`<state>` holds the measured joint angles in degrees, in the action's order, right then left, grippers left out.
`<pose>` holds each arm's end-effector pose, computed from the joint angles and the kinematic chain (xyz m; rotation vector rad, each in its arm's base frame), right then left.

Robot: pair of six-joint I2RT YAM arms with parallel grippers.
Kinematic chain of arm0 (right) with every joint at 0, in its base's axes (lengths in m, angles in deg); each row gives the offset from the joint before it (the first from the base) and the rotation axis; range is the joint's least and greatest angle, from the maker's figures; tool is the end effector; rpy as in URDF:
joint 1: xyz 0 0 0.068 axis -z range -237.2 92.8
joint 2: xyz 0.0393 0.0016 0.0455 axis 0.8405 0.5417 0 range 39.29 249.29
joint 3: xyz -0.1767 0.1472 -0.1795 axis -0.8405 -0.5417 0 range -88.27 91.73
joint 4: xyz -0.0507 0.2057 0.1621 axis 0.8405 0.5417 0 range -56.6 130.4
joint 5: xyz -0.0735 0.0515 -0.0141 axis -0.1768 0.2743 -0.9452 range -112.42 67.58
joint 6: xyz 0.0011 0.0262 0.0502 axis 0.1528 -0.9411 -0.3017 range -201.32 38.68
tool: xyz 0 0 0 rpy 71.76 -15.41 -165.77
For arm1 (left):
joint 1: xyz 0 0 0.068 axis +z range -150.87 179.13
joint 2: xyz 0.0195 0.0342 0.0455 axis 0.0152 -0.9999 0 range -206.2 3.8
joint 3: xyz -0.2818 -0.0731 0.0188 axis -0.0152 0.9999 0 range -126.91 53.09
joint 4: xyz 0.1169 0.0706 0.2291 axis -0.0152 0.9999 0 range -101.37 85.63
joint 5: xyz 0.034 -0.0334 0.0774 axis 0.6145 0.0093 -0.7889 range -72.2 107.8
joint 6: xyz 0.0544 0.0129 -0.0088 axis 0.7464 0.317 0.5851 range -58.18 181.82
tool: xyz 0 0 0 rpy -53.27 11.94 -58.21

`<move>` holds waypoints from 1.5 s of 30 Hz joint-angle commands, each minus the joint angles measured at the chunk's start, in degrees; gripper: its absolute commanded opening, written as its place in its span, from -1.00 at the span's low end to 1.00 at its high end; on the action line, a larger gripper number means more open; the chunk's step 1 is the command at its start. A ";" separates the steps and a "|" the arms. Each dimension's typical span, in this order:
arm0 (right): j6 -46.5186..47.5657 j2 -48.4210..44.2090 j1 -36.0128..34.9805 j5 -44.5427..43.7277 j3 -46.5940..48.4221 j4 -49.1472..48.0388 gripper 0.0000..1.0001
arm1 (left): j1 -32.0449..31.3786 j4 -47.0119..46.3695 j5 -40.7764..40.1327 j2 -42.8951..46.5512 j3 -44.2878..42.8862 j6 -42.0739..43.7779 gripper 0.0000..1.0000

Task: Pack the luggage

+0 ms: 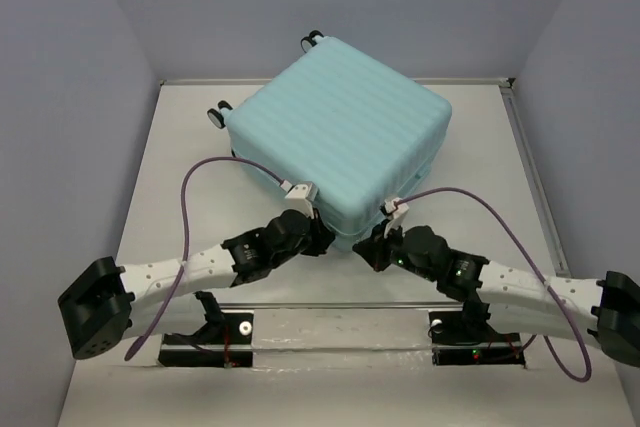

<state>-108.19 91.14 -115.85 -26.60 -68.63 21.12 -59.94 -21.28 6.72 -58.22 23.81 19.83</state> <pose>0.1042 0.1656 0.2150 -0.5062 1.9678 0.9123 0.1269 -0.1970 0.2350 0.1768 2.0828 -0.9407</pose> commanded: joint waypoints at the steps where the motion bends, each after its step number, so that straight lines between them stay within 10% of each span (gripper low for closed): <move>1: -8.18 -0.10 -18.04 -8.53 0.48 5.06 -0.86 | -0.17 -12.41 -1.06 -5.64 -7.01 1.04 -0.88; 6: -11.18 8.77 -32.48 -26.20 10.05 9.19 -0.86 | -1.66 -13.73 -2.55 -10.83 -13.68 1.13 -0.88; 13: -13.38 15.38 -31.62 -47.83 14.29 -0.01 -0.86 | -2.28 -8.14 -5.88 -12.34 -17.48 2.10 -0.87; 18: -13.56 13.28 -28.01 -49.70 11.39 -4.95 -0.86 | 2.10 6.11 -13.10 1.52 -13.11 -2.82 -0.36; 24: -12.94 11.51 -25.55 -45.48 9.10 -5.39 -0.86 | 29.15 17.02 -2.21 17.02 -14.83 0.16 0.57; 32: -11.80 12.39 -24.41 -43.63 9.28 -5.13 -0.86 | 54.47 15.01 20.46 -6.57 -33.27 3.33 0.98; 45: -10.66 14.33 -23.35 -40.47 9.72 -4.95 -0.86 | 60.21 2.98 32.24 -27.88 -41.56 -5.01 0.98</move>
<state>-118.68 105.07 -138.91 -70.38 -60.28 23.88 -1.08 -12.30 31.93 -83.88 -15.66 17.97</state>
